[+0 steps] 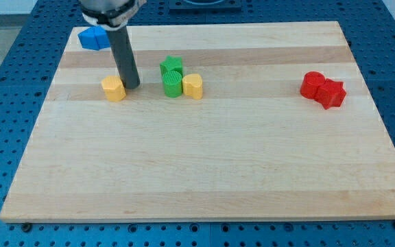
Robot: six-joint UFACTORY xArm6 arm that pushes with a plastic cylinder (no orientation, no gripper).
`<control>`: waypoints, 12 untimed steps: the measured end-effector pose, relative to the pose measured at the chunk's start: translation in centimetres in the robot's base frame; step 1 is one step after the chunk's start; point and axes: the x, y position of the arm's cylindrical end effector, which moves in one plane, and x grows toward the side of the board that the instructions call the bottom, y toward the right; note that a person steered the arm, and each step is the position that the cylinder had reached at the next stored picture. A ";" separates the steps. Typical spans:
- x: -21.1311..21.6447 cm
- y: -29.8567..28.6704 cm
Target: Move yellow heart towards the top right corner of the board
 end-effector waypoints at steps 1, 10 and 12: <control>2.7 3.1; -1.8 11.8; -5.3 16.0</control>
